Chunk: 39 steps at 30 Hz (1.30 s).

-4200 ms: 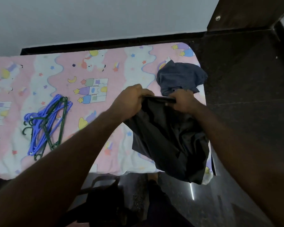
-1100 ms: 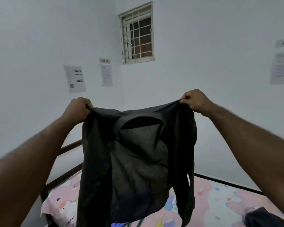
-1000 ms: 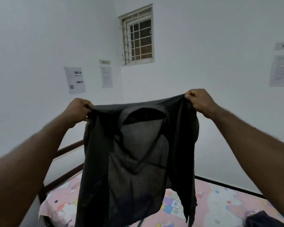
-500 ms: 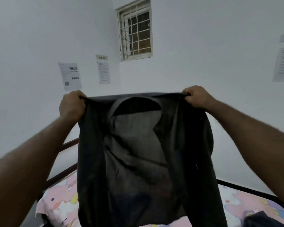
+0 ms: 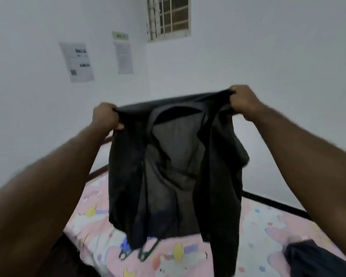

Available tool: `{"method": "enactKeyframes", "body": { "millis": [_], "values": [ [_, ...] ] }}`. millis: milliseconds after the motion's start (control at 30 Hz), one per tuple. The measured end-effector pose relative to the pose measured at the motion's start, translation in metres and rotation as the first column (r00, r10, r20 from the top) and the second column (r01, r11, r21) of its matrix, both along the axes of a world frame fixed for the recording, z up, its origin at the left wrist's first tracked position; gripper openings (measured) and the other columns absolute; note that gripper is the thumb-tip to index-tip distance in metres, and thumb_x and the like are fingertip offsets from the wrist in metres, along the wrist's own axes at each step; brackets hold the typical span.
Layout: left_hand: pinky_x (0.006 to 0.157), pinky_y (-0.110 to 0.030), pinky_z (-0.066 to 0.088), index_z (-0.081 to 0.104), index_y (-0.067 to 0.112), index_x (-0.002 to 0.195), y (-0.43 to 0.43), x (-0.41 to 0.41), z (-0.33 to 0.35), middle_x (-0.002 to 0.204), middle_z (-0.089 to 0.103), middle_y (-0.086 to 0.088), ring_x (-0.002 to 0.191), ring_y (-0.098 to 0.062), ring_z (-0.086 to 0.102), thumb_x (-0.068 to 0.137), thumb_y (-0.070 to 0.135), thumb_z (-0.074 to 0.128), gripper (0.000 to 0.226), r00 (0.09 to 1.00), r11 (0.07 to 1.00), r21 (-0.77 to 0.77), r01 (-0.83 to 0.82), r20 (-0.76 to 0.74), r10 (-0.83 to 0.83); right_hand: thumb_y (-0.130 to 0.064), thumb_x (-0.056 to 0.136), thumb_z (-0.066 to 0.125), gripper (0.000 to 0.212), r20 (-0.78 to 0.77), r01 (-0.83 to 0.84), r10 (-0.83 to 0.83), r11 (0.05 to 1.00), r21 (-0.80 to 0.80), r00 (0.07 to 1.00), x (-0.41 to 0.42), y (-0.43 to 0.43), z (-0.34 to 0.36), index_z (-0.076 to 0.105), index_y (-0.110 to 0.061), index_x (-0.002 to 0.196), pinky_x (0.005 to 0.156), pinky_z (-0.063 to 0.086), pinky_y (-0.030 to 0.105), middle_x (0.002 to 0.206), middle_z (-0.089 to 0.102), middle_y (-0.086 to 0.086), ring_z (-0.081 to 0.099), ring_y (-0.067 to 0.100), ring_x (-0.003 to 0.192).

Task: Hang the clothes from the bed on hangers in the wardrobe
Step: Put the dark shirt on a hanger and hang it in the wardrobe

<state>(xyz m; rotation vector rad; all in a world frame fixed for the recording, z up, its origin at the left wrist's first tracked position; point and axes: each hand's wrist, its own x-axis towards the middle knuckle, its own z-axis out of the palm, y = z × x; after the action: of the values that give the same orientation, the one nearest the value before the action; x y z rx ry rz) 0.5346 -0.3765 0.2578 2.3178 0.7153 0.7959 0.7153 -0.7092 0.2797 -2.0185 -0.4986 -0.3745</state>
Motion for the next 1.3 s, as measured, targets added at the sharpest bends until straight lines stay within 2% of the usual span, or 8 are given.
{"method": "enactKeyframes", "body": {
  "millis": [100,267,433,600,733,1000,1200,1300],
  "values": [
    [0.077,-0.03,0.056,0.07,0.009,0.105,-0.02,-0.002,-0.028,0.098,0.069,-0.008,0.089,-0.021,0.065,0.07,-0.012,0.065,0.041,0.933,0.981,-0.191,0.015,0.356,0.055,0.011,0.076,0.044,0.035,-0.148,-0.021,0.086,0.919,0.394,0.985,-0.014,-0.015,-0.034,0.066,-0.016,0.075,0.07,0.059,0.05,0.083,0.065,0.015,0.068,0.033,0.081],
    [0.08,-0.03,0.056,0.068,0.016,0.1,-0.071,-0.055,-0.155,0.094,0.067,-0.004,0.088,-0.014,0.063,0.077,-0.007,0.052,0.036,0.89,0.945,-0.303,0.127,0.456,0.026,0.016,0.086,0.036,0.043,-0.34,0.038,0.224,0.783,0.62,0.913,-0.082,-0.055,-0.178,0.067,-0.013,0.09,0.074,0.061,0.039,0.091,0.063,0.012,0.063,0.026,0.089],
    [0.089,-0.049,0.055,0.072,0.011,0.105,-0.108,-0.129,-0.354,0.099,0.072,-0.011,0.099,-0.031,0.068,0.079,0.0,0.053,0.034,0.991,0.807,-0.591,-0.01,0.102,0.088,0.018,0.089,0.035,0.037,-0.725,0.378,0.202,0.744,0.551,0.658,-0.175,-0.078,-0.352,0.064,-0.006,0.091,0.058,0.061,0.032,0.092,0.063,0.017,0.062,0.029,0.082],
    [0.098,-0.036,0.042,0.07,0.008,0.116,-0.133,-0.209,-0.438,0.116,0.066,-0.023,0.11,-0.039,0.06,0.077,-0.013,0.048,0.05,0.942,0.901,-0.405,-0.156,-0.336,0.012,0.004,0.097,0.033,0.033,-0.932,0.483,0.044,0.846,0.226,0.359,-0.255,-0.086,-0.451,0.061,-0.01,0.107,0.063,0.052,0.034,0.104,0.064,0.016,0.059,0.022,0.078],
    [0.102,-0.037,0.042,0.069,0.012,0.12,-0.127,-0.248,-0.464,0.122,0.063,-0.021,0.114,-0.039,0.056,0.082,-0.01,0.042,0.052,0.876,0.903,-0.395,-0.167,-0.48,-0.048,0.004,0.1,0.031,0.032,-0.959,0.508,-0.002,0.849,0.148,0.283,-0.292,-0.088,-0.473,0.06,-0.008,0.105,0.063,0.05,0.036,0.1,0.059,0.014,0.055,0.023,0.076],
    [0.076,-0.05,0.059,0.069,0.006,0.104,-0.115,-0.256,-0.435,0.093,0.069,-0.023,0.08,-0.036,0.069,0.082,-0.01,0.047,0.035,0.93,0.806,-0.586,-0.085,-0.337,-0.146,-0.003,0.099,0.038,0.03,-0.904,0.444,0.013,0.868,0.223,0.428,-0.311,-0.069,-0.421,0.066,-0.011,0.107,0.065,0.054,0.034,0.103,0.062,0.012,0.06,0.03,0.089],
    [0.076,-0.046,0.059,0.061,0.003,0.091,-0.085,-0.208,-0.273,0.09,0.065,-0.022,0.081,-0.036,0.068,0.091,-0.008,0.04,0.024,0.981,0.783,-0.592,0.194,0.116,-0.155,-0.002,0.096,0.055,0.012,-0.653,0.37,-0.004,0.827,0.424,0.758,-0.267,-0.07,-0.288,0.061,-0.008,0.087,0.046,0.049,0.023,0.088,0.06,0.015,0.059,0.016,0.057],
    [0.068,-0.039,0.059,0.057,0.016,0.084,-0.069,-0.197,-0.174,0.083,0.064,-0.012,0.078,-0.032,0.068,0.095,-0.002,0.041,0.026,0.885,0.86,-0.42,0.29,0.46,-0.074,-0.013,0.092,0.064,0.021,-0.39,0.267,-0.069,0.836,0.48,0.918,-0.25,-0.074,-0.2,0.06,-0.008,0.073,0.044,0.044,0.022,0.068,0.057,0.008,0.054,0.009,0.048]
  ]
}}
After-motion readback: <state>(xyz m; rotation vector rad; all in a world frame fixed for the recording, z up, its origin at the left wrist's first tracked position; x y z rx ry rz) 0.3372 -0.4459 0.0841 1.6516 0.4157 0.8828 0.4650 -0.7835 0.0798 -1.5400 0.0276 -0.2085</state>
